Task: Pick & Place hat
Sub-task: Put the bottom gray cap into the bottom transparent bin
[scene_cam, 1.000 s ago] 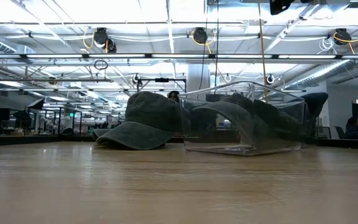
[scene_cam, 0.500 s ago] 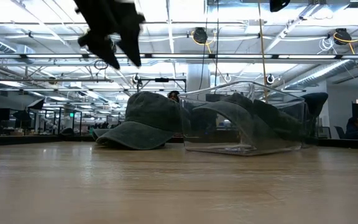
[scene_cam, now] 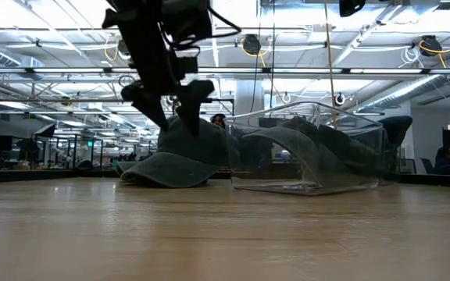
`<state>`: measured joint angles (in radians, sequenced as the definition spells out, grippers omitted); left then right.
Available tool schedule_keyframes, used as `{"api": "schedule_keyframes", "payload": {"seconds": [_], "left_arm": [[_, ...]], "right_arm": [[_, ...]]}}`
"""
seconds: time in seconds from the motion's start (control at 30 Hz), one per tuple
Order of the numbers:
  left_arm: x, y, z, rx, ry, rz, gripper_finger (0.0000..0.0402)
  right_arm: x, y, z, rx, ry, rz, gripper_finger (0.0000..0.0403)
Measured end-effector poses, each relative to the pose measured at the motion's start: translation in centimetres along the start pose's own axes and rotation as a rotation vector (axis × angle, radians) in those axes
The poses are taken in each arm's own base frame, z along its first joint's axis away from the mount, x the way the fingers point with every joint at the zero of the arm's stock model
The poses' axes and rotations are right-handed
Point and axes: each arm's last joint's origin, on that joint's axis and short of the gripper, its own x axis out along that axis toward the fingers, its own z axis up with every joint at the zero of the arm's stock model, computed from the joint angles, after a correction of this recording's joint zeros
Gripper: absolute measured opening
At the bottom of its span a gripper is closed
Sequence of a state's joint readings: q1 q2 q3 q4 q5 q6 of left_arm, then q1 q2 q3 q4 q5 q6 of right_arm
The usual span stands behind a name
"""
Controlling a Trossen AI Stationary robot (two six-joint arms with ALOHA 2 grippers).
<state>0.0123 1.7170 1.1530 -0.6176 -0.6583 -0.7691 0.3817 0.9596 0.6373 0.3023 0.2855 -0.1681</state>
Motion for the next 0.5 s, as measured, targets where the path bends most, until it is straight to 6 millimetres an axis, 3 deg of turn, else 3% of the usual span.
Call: {"api": "schedule_keyframes", "payload": {"seconds": [0.33,0.5], "left_arm": [[1.8,-0.4,-0.5,0.024,0.044,0.012,0.037],[1.8,-0.4,-0.5,0.011,0.045,0.011,0.0293]], "right_arm": [[0.0,0.0,0.0,0.002,0.0,0.0,0.0],[0.0,0.0,0.0,0.003,0.0,0.0,0.0]]}}
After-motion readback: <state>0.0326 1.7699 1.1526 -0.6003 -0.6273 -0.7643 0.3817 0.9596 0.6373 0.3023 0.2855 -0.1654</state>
